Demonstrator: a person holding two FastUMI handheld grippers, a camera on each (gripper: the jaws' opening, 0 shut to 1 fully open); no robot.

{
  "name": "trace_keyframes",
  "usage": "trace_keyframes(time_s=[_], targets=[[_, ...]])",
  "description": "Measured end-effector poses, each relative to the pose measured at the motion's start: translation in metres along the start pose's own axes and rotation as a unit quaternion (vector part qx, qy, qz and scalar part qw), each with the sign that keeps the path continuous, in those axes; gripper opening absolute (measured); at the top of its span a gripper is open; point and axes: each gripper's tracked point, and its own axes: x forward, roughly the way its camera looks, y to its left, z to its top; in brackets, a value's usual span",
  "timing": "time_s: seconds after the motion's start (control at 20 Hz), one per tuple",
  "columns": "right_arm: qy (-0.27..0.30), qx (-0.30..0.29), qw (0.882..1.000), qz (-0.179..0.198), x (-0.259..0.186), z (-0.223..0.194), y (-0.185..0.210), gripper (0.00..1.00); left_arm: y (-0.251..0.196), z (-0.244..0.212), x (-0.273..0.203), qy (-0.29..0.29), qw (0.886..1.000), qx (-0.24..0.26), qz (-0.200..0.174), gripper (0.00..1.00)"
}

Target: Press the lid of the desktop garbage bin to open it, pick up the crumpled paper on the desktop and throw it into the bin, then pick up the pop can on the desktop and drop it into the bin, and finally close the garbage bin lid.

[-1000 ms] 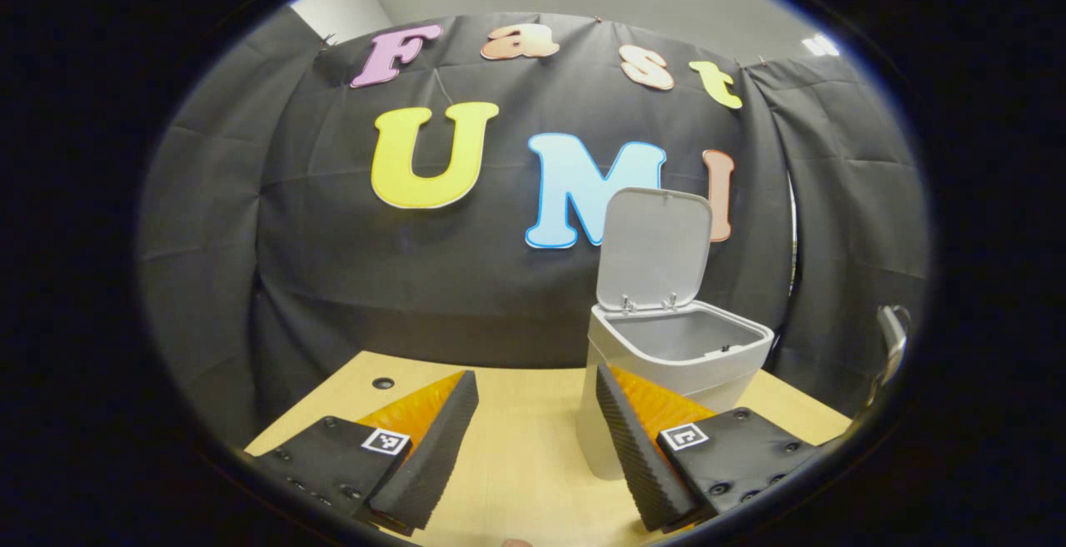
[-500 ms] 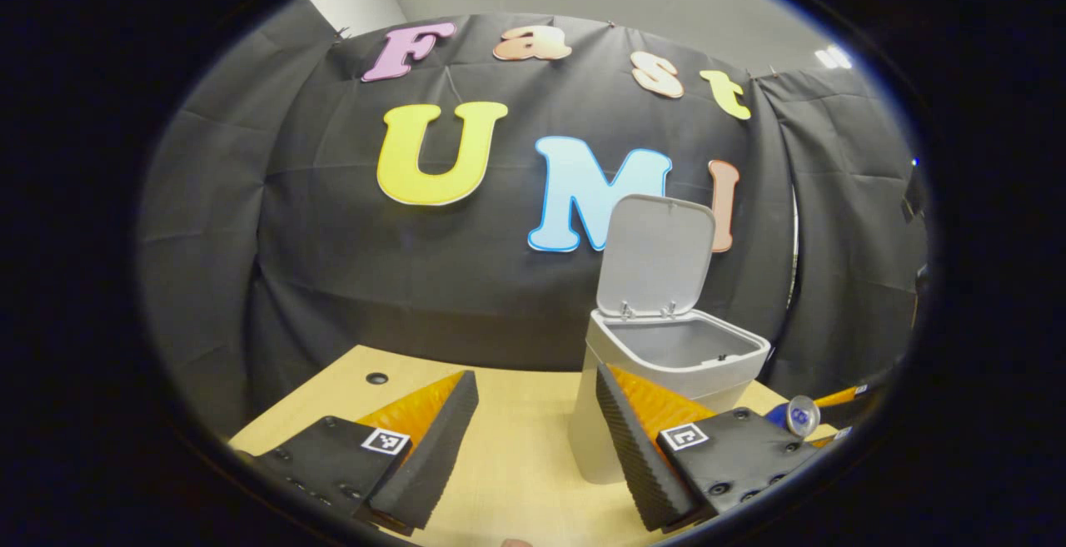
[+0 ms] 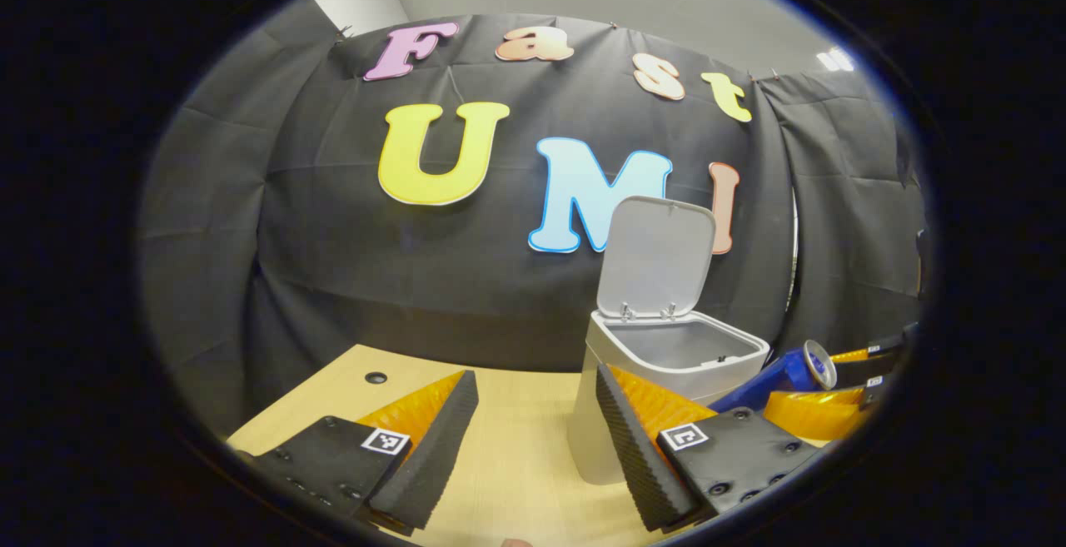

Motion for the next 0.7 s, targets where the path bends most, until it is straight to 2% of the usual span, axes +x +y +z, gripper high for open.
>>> trace_keyframes(time_s=[0.35,0.55,0.7], targets=[[-0.067,-0.019,0.998,0.001,0.002,0.051,0.000,0.83,0.005,0.002,0.006,-0.003,1.000,0.001,0.002,0.95],[-0.097,-0.043,0.994,-0.033,0.013,0.070,-0.014,0.82,0.005,0.002,0.011,-0.003,1.000,0.002,-0.004,0.92],[-0.098,-0.049,0.993,-0.039,0.029,0.072,-0.017,0.82,0.002,0.004,0.014,-0.004,1.000,0.007,-0.010,0.92]])
